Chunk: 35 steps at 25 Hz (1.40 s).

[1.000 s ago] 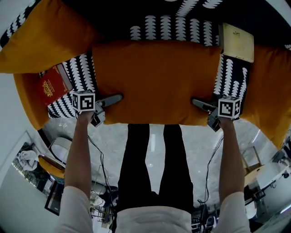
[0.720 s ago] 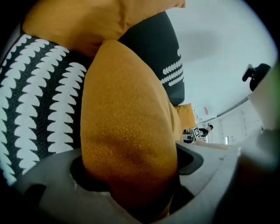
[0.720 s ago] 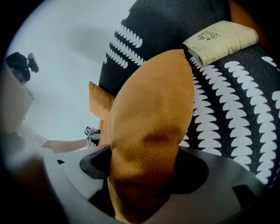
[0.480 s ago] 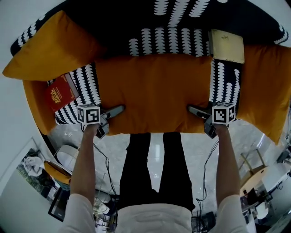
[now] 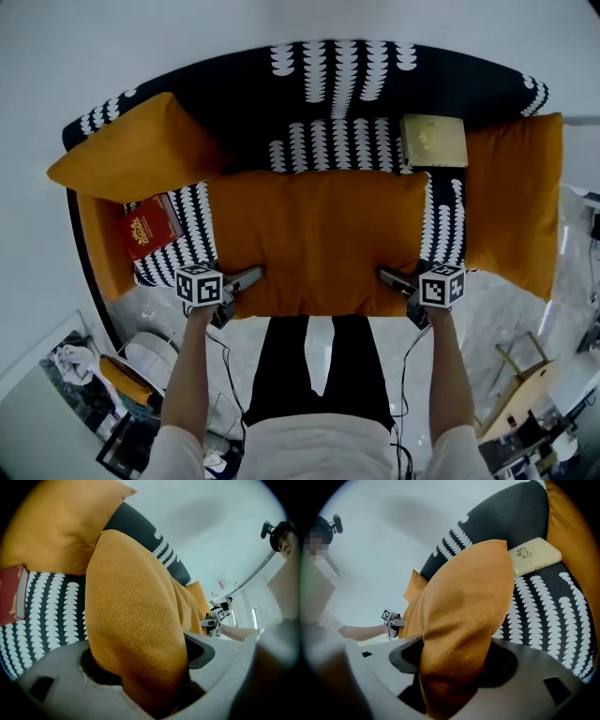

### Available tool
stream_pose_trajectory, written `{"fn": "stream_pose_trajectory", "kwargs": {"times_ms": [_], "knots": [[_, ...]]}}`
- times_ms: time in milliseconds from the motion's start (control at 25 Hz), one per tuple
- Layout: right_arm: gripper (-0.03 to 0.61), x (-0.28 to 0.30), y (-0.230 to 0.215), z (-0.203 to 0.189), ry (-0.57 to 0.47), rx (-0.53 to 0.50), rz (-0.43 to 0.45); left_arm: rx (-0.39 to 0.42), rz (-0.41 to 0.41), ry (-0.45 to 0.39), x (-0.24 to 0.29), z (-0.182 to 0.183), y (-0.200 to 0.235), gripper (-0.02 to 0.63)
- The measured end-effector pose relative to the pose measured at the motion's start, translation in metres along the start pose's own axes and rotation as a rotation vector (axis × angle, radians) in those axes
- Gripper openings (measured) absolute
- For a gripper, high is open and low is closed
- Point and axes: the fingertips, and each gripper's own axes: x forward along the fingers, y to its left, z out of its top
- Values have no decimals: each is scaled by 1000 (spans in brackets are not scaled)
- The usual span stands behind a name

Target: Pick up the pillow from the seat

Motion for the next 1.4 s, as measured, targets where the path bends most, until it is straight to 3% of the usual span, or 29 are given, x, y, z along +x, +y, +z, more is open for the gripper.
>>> {"fn": "stream_pose_trajectory", "kwargs": {"times_ms": [440, 760, 1120, 1400], "knots": [[304, -91, 60, 50, -151, -175, -52, 171, 117, -120, -54, 51, -106, 347], [304, -160, 115, 71, -262, -294, -16, 297, 181, -234, -116, 72, -191, 345], [304, -209, 154, 84, -364, -388, 10, 409, 235, -381, -158, 72, -253, 345], [304, -233, 179, 83, -361, -499, -7, 428, 238, -471, -177, 53, -278, 342]]}}
